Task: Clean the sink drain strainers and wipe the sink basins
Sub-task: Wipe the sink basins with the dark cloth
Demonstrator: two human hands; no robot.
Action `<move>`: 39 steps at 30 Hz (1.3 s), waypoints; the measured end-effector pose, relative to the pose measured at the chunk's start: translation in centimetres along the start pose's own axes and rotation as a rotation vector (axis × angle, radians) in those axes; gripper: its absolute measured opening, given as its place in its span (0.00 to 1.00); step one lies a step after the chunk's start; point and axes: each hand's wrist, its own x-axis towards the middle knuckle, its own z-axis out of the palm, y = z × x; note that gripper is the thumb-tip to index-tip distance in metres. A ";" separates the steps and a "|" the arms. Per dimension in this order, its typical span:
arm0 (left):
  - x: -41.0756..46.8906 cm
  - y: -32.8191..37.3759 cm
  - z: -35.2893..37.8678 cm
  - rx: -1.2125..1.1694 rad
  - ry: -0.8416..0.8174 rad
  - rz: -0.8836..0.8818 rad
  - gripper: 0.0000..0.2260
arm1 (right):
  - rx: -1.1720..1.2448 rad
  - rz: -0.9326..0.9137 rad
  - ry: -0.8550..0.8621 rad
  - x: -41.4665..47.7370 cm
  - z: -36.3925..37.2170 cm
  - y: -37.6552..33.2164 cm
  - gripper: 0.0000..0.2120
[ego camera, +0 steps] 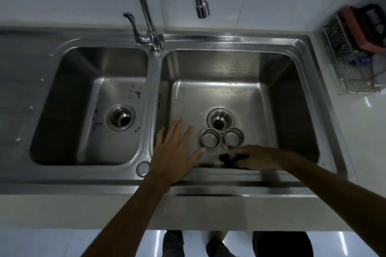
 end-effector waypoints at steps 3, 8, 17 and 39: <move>-0.9 -2.4 -0.8 0.083 0.059 0.067 0.37 | 0.084 -0.202 0.114 -0.8 1.2 -4.9 0.10; -2.7 -8.6 -1.9 0.096 0.140 0.002 0.31 | 0.064 -0.352 0.169 4.1 4.7 -13.7 0.15; -0.3 -11.4 -1.4 0.048 0.213 0.098 0.30 | -0.119 -0.049 0.318 20.9 5.3 -14.8 0.20; 6.3 -15.6 -3.2 -0.056 0.225 0.185 0.33 | 0.163 -0.056 0.207 17.4 4.6 -14.4 0.19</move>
